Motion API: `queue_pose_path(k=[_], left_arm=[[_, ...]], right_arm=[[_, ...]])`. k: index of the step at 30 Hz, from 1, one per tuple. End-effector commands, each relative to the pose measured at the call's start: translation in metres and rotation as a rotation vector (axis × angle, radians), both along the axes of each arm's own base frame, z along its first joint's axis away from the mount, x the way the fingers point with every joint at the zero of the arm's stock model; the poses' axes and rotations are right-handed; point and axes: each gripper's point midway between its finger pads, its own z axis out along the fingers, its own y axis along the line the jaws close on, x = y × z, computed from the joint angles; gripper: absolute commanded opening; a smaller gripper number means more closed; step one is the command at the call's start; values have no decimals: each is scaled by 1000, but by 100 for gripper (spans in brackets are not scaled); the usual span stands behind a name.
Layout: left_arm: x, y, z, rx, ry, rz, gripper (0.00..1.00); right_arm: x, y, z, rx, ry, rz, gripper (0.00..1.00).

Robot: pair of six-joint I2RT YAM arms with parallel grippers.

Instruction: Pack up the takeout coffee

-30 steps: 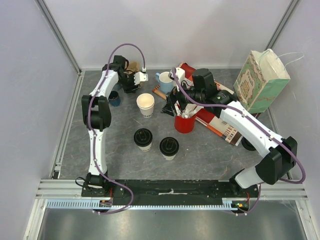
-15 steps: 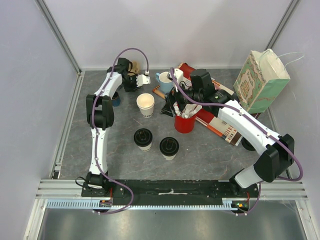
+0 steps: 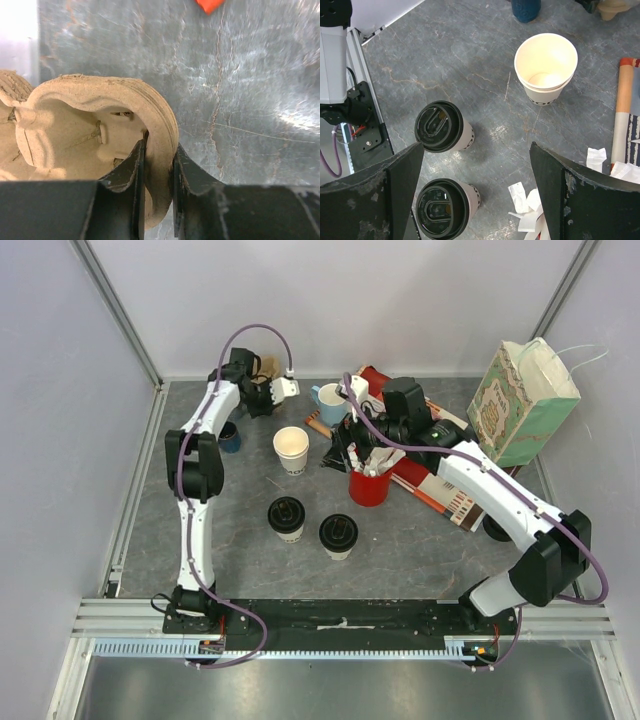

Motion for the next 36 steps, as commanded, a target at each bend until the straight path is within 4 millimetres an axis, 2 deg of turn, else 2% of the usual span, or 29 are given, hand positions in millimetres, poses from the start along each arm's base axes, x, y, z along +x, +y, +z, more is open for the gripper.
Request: queue_pose_path(k=[1,2,3,6,7,9,10,13,14,15,16,17,18,19,20,21,22,23,24,25,27,28,30,31,32,33,34,35,36], left_arm=[[6,-14,134,-226,-197,67,2],[3,-14,143,-251,-197,77,2],[-3,-15,161,-282,-207,87,2],[-17,-23,184,-368,-197,86,2],[-26,-27,207,-404,-220,70,2],[-34,-31,225,-467,-216,93,2],[-45,-34,249,-499,-240,83,2],[-66,-38,287,-591,-233,121,2],[-83,-37,317,-620,-270,124,2],[-95,-37,326,-661,-240,159,2],[-106,-36,338,-681,-245,172,2],[-133,-33,371,-711,-295,175,2],[-145,-31,369,-743,-247,225,2],[-159,-27,380,-758,-250,264,2],[-173,-25,385,-771,-229,293,2],[-201,-22,394,-802,-181,338,2],[-216,-20,395,-814,-148,364,2],[-229,-18,393,-820,-118,388,2],[-256,-14,406,-843,-125,401,2],[-272,-9,397,-828,-81,449,2],[-308,0,400,-835,-80,501,2],[-324,4,393,-822,-55,532,2],[-340,7,368,-798,7,579,2],[-359,8,363,-795,14,582,2],[-361,9,340,-772,72,610,2],[-366,9,330,-765,93,622,2],[-375,8,324,-770,111,617,2],[-378,6,301,-760,184,648,2],[-382,4,293,-762,216,651,2]], right_arm=[[-2,-2,37,80,-75,-18,95],[-3,-3,39,87,-73,-26,95],[-1,-4,42,92,-81,-39,96],[4,-6,48,108,-86,-85,98],[5,-7,50,114,-89,-96,98],[3,-8,60,141,-87,-111,98],[3,-8,65,154,-87,-114,98],[-4,-10,83,205,-112,-116,98],[-8,-12,92,226,-131,-110,98],[-10,-11,104,259,-163,-106,98],[-11,-13,105,278,-160,-112,98],[-16,-16,115,306,-177,-120,98],[-17,-17,129,355,-212,-124,98],[-22,-17,127,386,-183,-130,98],[-30,-21,154,470,-249,-117,98],[-34,-23,160,511,-249,-122,98],[-34,-26,152,536,-217,-156,98],[-47,-33,182,663,-254,-146,98],[-55,-33,185,696,-257,-116,98],[-61,-32,186,717,-250,-92,98],[-72,-25,189,735,-152,-30,98],[-73,-18,193,733,-122,-12,98],[-78,-3,185,710,-51,-26,97],[-80,5,187,696,-62,-34,95],[-81,15,171,616,-68,-52,91],[-101,34,168,586,-59,-27,90],[-93,43,170,569,-58,-90,89],[-93,49,163,552,-31,-114,83],[-98,57,162,575,33,-128,79]])
